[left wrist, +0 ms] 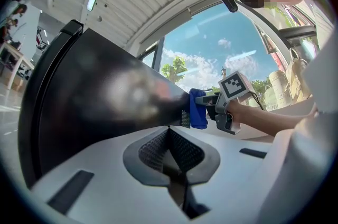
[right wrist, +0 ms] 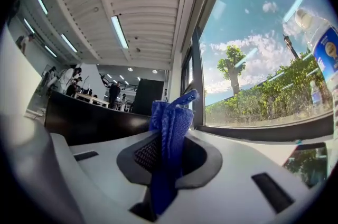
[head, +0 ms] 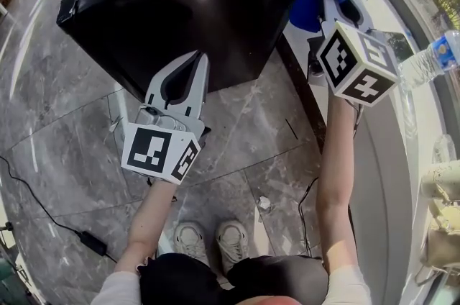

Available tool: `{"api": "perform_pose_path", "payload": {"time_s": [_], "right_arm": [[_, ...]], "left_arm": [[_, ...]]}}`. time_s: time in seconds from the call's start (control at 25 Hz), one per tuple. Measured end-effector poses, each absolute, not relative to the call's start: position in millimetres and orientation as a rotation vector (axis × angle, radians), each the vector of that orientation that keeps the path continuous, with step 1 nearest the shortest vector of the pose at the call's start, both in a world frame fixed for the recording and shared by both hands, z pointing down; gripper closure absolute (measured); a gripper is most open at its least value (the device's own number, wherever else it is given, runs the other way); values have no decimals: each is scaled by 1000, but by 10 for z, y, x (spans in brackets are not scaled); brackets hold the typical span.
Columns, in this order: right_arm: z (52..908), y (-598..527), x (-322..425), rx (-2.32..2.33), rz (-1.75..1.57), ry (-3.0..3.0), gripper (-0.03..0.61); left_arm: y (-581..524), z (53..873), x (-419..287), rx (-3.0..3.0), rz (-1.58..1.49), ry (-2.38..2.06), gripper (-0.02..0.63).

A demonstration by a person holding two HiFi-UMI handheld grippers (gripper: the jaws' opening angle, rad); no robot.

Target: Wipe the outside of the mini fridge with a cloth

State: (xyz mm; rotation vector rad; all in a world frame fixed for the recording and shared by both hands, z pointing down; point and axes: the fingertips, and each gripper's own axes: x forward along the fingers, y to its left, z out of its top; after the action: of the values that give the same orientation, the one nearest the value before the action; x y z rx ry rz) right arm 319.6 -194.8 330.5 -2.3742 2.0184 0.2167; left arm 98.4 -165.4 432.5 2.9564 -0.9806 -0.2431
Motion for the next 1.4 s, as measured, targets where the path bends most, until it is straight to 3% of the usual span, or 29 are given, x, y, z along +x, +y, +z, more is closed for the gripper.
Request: {"api": "perform_pose_path", "payload": {"time_s": [0.2,0.48,1.16,1.4], "right_arm": [[3363,-1887,3315,-2401,208,1988,514],[3318,-1485,2790,-2183,205,2169,514],[3695,-1762,128,-1577,112,2646,514],[3849,-1881,-503,-1482,85,2730,514]], "left_arm": [[-1672,4351,976,2952,-235,-992,611],[-1664,4409,792,2906,-231,-1063,611],[-1785,4249,-684,2775,-270,-1451,611],[-1811,4239,-1048,2742,-238,-1537,611]]}}
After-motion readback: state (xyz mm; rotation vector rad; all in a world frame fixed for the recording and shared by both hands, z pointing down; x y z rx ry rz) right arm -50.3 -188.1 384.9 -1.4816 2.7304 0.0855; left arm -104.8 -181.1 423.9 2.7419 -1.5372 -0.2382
